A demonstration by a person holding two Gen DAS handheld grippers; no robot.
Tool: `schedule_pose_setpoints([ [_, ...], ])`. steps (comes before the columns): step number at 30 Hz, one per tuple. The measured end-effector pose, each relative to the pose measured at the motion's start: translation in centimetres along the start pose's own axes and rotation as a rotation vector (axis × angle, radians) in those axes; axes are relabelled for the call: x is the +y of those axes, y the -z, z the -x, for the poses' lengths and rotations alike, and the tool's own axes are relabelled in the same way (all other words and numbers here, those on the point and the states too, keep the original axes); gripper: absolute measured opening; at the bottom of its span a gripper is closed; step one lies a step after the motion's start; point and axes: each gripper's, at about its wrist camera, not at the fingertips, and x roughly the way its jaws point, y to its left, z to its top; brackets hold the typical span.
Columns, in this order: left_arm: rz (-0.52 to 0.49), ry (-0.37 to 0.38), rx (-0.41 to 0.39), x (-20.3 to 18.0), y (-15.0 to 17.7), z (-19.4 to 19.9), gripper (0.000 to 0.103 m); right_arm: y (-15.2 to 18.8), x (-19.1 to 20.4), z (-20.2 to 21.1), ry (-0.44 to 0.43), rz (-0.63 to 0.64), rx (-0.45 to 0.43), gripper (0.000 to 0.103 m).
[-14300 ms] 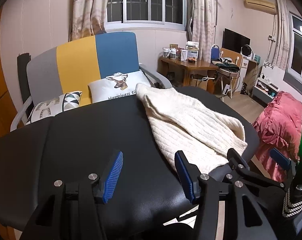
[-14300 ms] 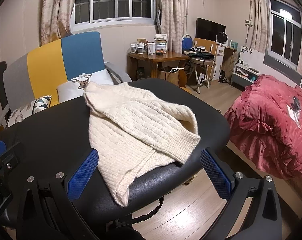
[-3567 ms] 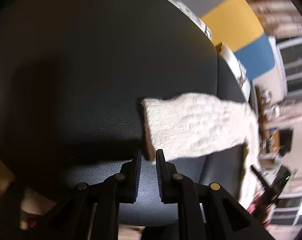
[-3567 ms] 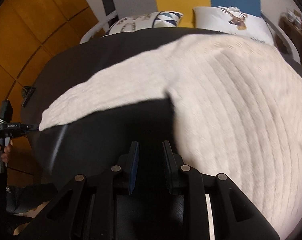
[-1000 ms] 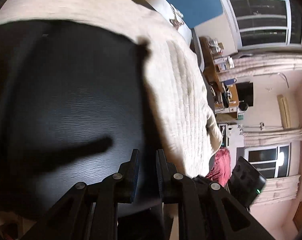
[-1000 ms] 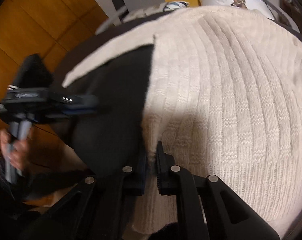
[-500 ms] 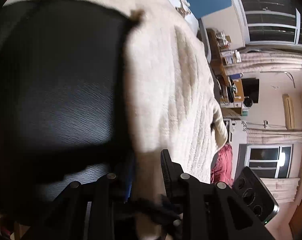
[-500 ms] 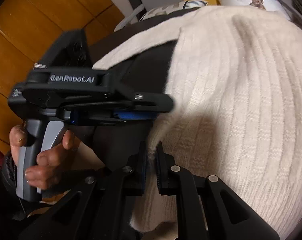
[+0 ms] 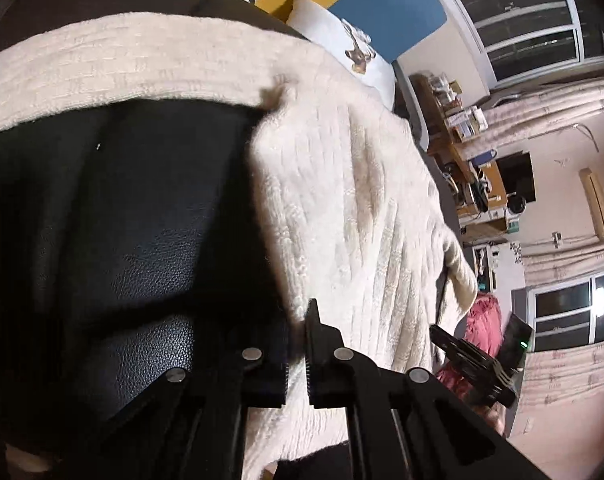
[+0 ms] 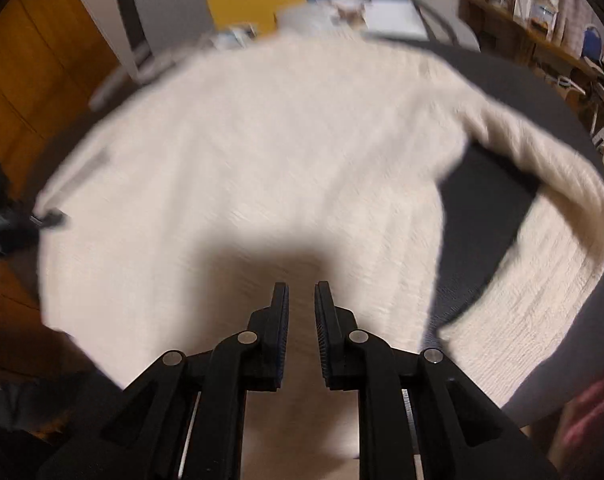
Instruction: Fold clothes
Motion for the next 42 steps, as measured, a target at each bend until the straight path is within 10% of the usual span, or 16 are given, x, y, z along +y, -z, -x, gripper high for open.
schedule_pose_setpoints([
  [9,-0.033,-0.082,0.037,2.8,2.2,-0.8,0.004,-1.6,-1.2,-1.8,0.18,0.058,0.067,0.011],
  [14,0.074,0.056,0.063,4.9,1.6,0.2,0.007,-3.5,1.0,0.8,-0.012,0.03,-0.02,0.015],
  [18,0.116,0.03,-0.098,6.8,-1.1,4.4,0.007,-6.5,5.5,2.1,-0.207,0.06,-0.126,0.025],
  [26,0.532,-0.262,-0.415,22.0,-3.6,18.0,0.017,-9.0,16.0,-6.4,-0.24,0.156,-0.029,0.026],
  [36,0.632,-0.163,-0.403,30.6,-4.8,20.1,0.02,-9.2,19.9,-8.9,-0.332,0.209,-0.003,0.102],
  [42,0.561,-0.181,-0.349,29.9,-6.9,17.4,0.019,-8.9,20.5,-8.8,-0.279,0.166,-0.005,0.103],
])
